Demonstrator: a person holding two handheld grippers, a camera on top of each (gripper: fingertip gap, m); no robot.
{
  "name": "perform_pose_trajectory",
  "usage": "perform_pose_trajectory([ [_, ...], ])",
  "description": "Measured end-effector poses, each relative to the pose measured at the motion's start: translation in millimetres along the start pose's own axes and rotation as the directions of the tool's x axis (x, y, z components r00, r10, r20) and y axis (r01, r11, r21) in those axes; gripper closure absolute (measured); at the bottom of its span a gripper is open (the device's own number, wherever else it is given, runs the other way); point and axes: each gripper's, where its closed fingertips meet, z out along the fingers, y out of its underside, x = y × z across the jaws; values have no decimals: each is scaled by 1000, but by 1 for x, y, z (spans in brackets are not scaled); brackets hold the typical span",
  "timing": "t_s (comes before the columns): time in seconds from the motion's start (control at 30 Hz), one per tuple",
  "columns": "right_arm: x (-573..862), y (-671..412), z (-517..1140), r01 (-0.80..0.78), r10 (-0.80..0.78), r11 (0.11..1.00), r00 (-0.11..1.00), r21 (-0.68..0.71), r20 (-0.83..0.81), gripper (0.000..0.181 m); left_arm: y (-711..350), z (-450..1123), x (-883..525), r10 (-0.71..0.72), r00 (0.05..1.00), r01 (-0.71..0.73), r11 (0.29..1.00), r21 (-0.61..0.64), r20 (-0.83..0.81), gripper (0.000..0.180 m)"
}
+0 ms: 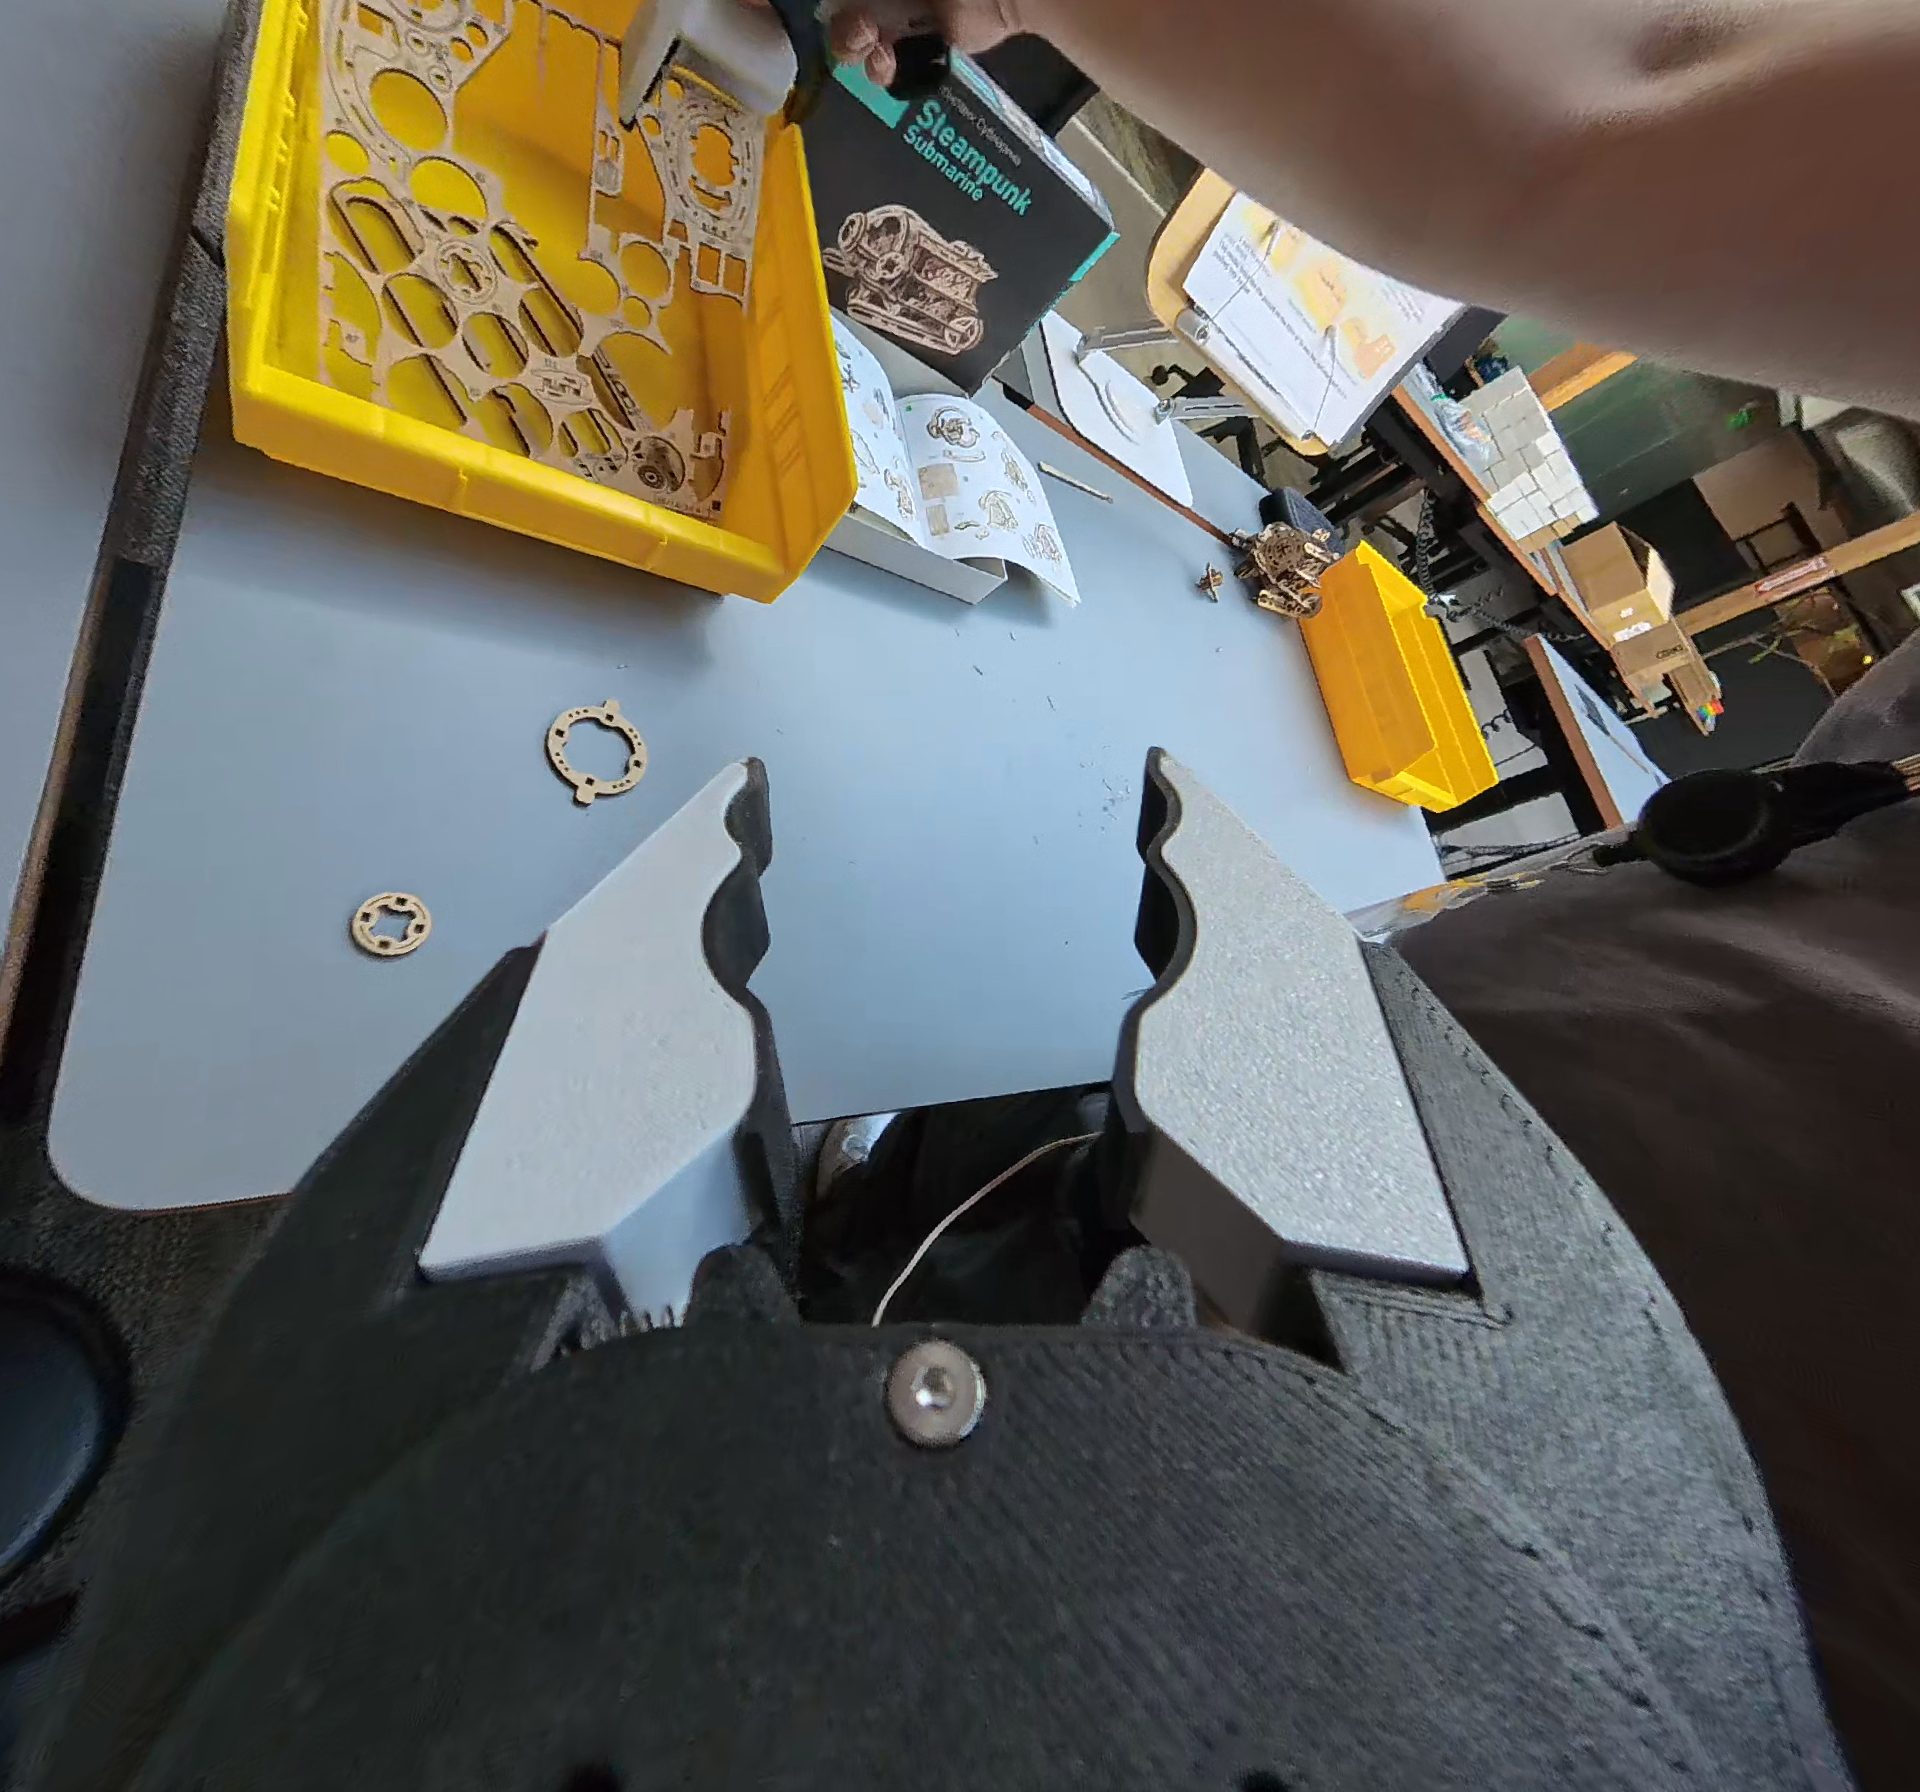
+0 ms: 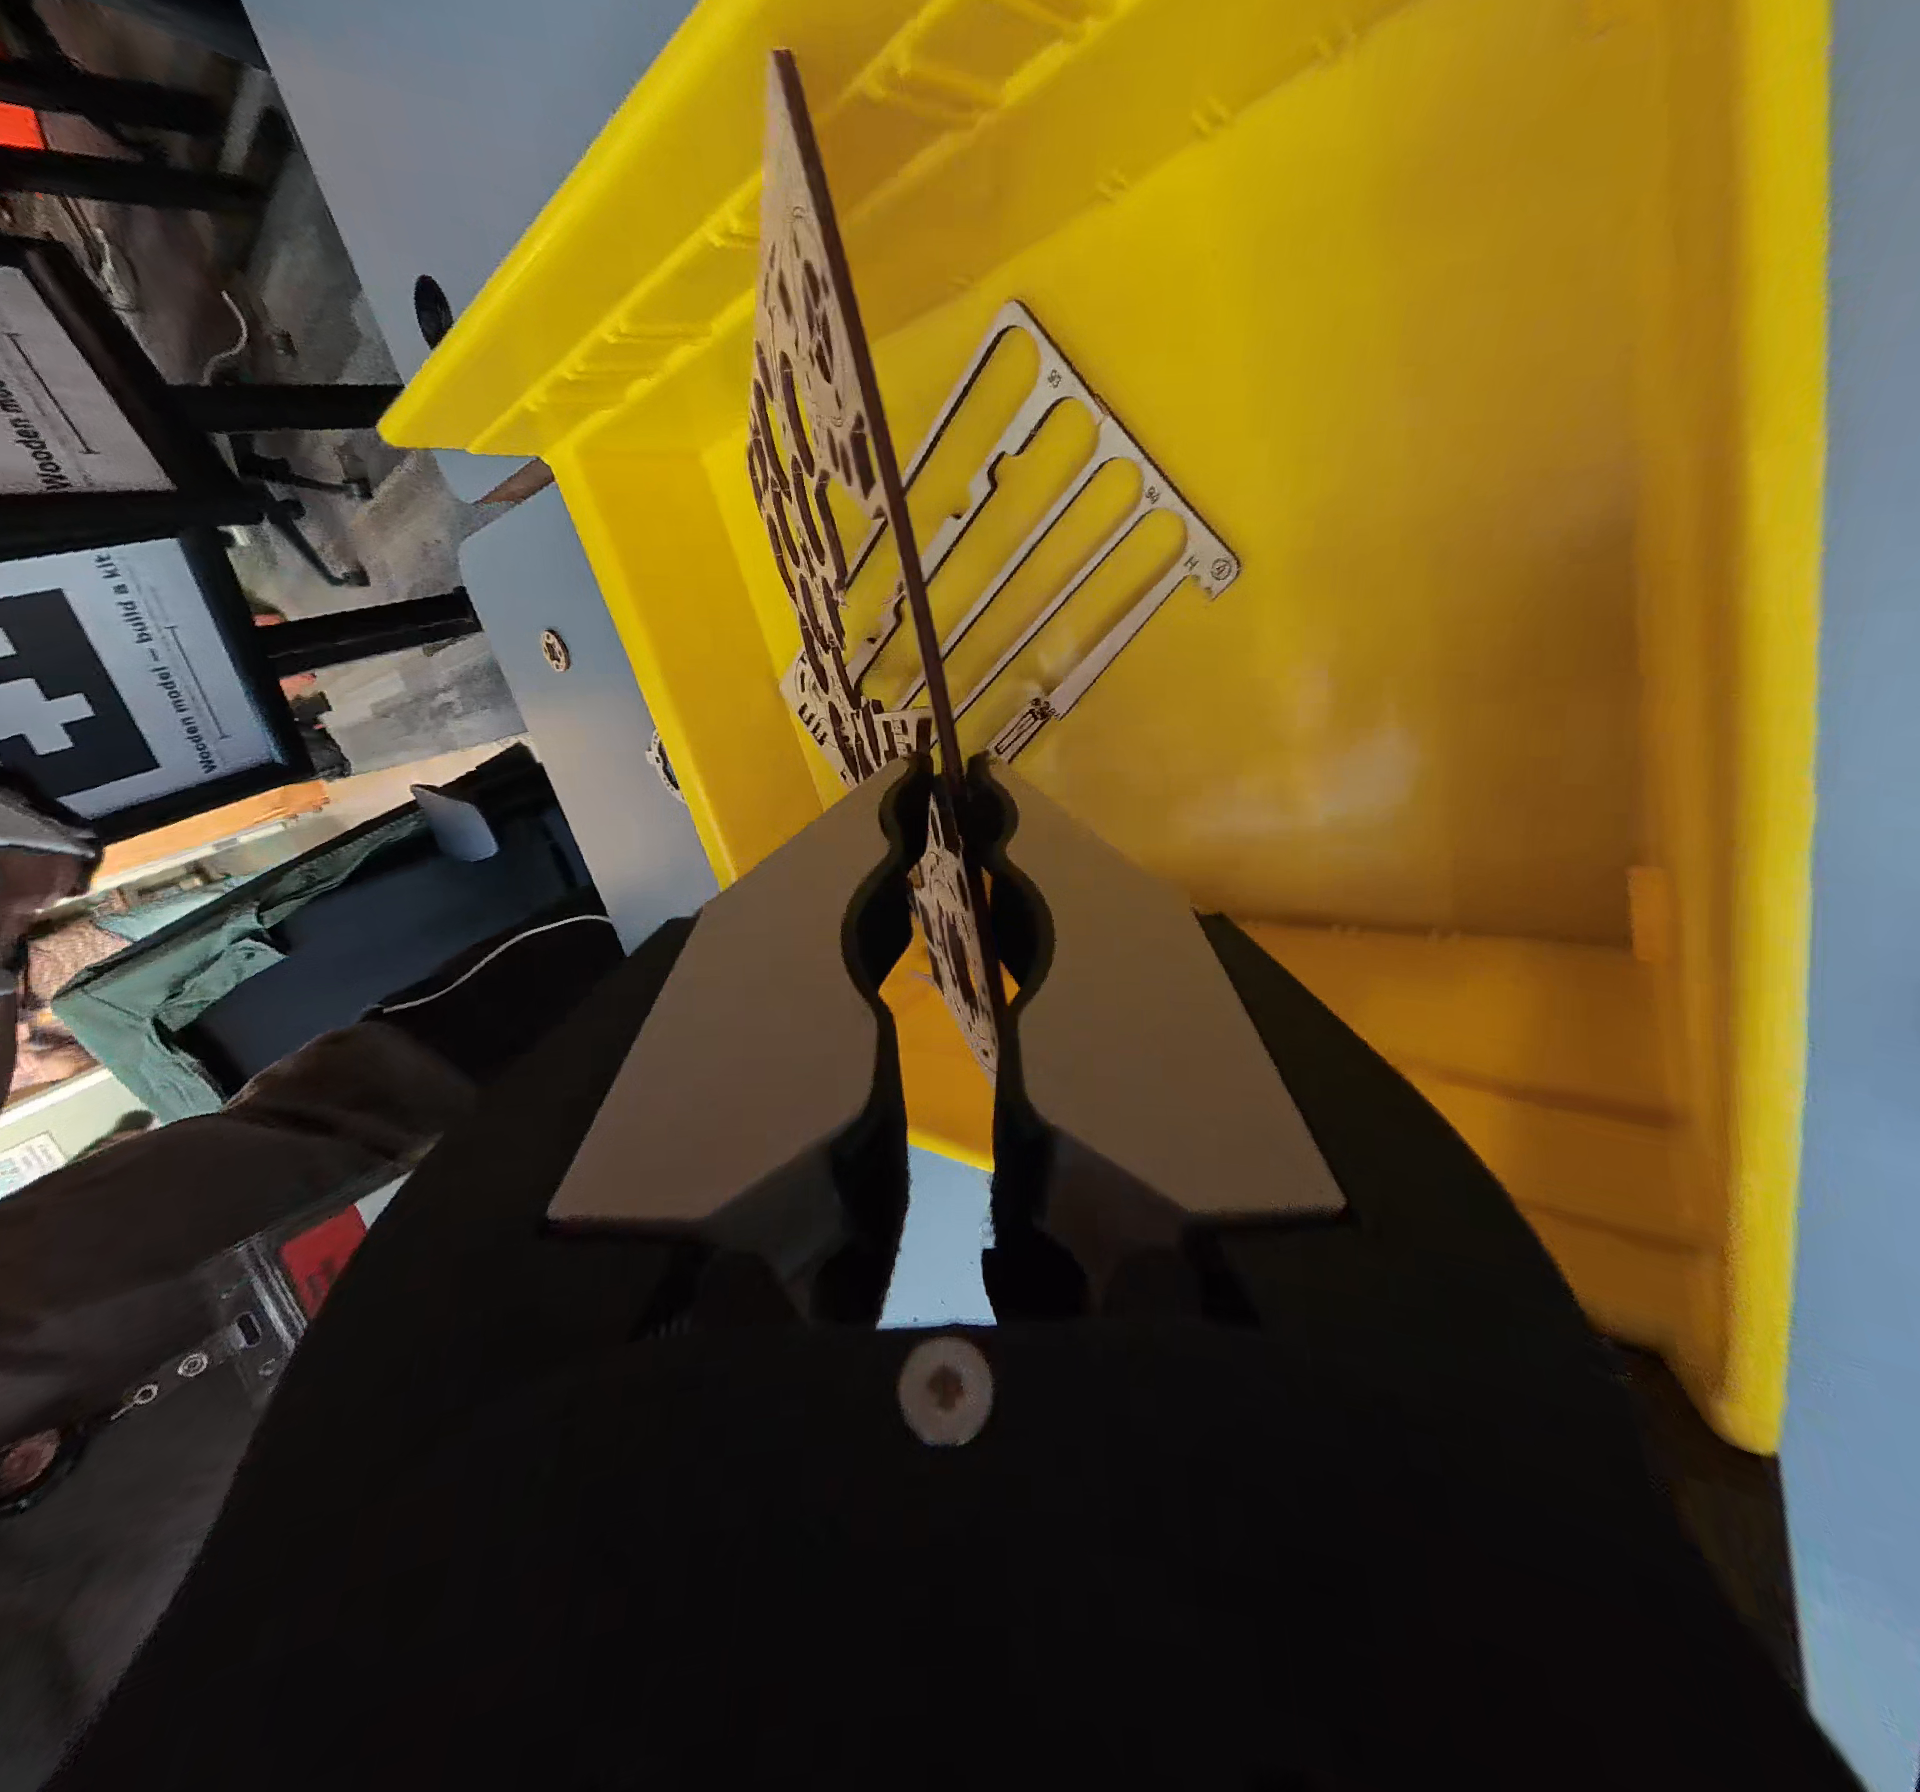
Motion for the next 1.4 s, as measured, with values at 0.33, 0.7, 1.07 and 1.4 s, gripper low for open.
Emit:
perform_pose_trajectory([
  [0.33,20,1,2,81,-90,995,979,-54,-180,155,2,11,8,-12,999,12,1000,-7,-36,110],
  [0.7,-13,-41,-27,542,-332,824,697,164,-636,154,-9,18,-5,17,1000,-17,998,55,5,106],
  [1.07,-212,112,167,800,-631,527,595,288,-499,114,7,20,-3,85,996,-86,995,59,26,110],
  [1.4,-142,123,213,720,-648,693,634,17,-423,112,22,15,14,137,991,-137,990,19,-8,109],
])
